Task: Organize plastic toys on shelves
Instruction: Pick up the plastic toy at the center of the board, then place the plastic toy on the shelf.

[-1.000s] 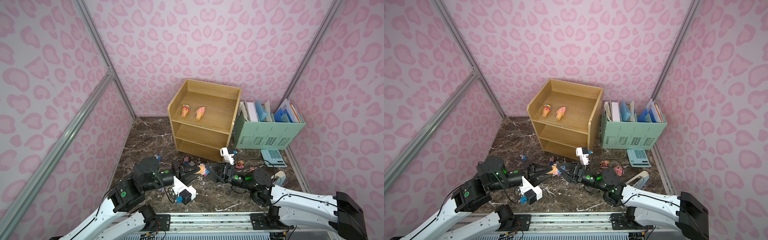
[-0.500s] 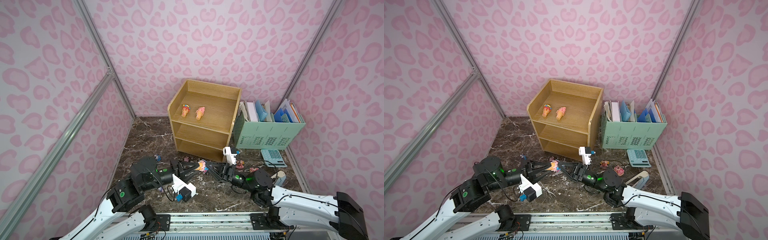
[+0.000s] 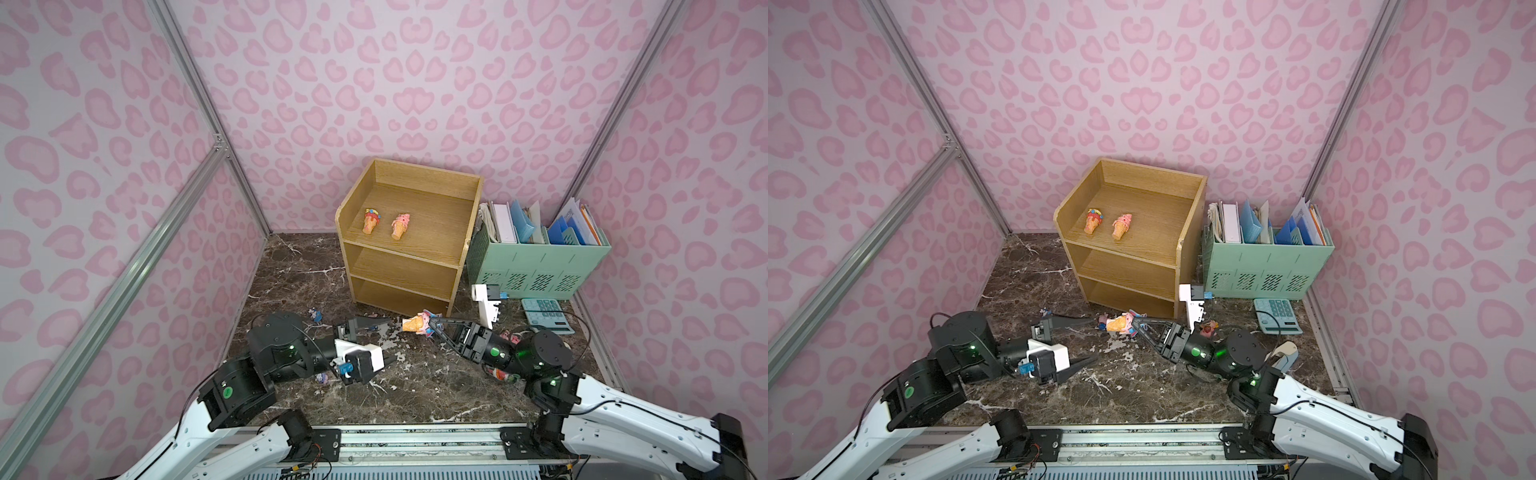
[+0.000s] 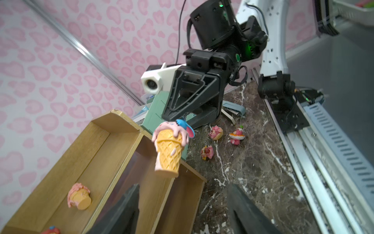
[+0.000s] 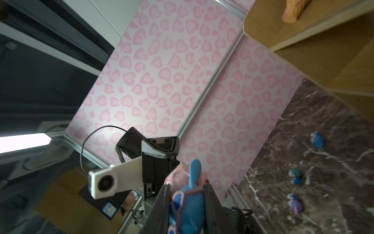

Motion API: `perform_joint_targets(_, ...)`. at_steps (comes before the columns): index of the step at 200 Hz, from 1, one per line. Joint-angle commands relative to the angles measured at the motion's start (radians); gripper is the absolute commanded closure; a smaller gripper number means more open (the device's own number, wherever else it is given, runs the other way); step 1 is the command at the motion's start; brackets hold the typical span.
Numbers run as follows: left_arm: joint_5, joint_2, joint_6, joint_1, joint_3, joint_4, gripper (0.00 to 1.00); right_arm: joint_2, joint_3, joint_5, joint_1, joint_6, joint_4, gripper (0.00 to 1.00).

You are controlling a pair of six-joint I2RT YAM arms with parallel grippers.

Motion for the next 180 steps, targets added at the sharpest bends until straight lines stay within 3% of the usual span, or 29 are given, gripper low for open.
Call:
perform_joint_targets(1,0.085,0.043,-0.366,0.001,0.044,-0.128,0.26,-0.075,0.056,-0.082,-0.062,-0.443,-0.418,0.84)
perform_joint_targets(20,0.173,0.087,-0.464,0.001,0.008,-0.137,0.24,-0.097,0.078,-0.302,-0.225,-0.528,-0.500,0.85)
perform_joint_targets(34,0.145,0.107,-0.485,0.001,-0.026,-0.110,0.22,-0.083,0.103,-0.418,-0.308,-0.557,-0.535,0.85)
perform_joint_targets(51,0.075,0.121,-0.429,0.000,-0.046,-0.066,0.19,-0.051,0.148,-0.441,-0.336,-0.591,-0.592,0.85)
perform_joint_targets(60,-0.001,0.122,-0.404,-0.007,-0.058,-0.028,0.07,-0.030,0.163,-0.457,-0.339,-0.591,-0.595,0.84)
perform_joint_targets(90,-0.265,0.082,-0.260,-0.102,-0.169,0.184,0.02,0.023,0.168,-0.489,-0.339,-0.544,-0.550,0.84)
perform_joint_targets(119,-0.349,0.145,-0.199,-0.150,-0.185,0.277,0.02,0.045,0.158,-0.513,-0.337,-0.508,-0.499,0.84)
perform_joint_targets(133,-0.368,0.179,-0.175,-0.168,-0.184,0.306,0.03,0.050,0.158,-0.510,-0.337,-0.504,-0.495,0.84)
perform_joint_targets(180,-0.335,0.276,-0.201,-0.175,-0.151,0.309,0.28,0.056,0.153,-0.511,-0.335,-0.496,-0.479,0.84)
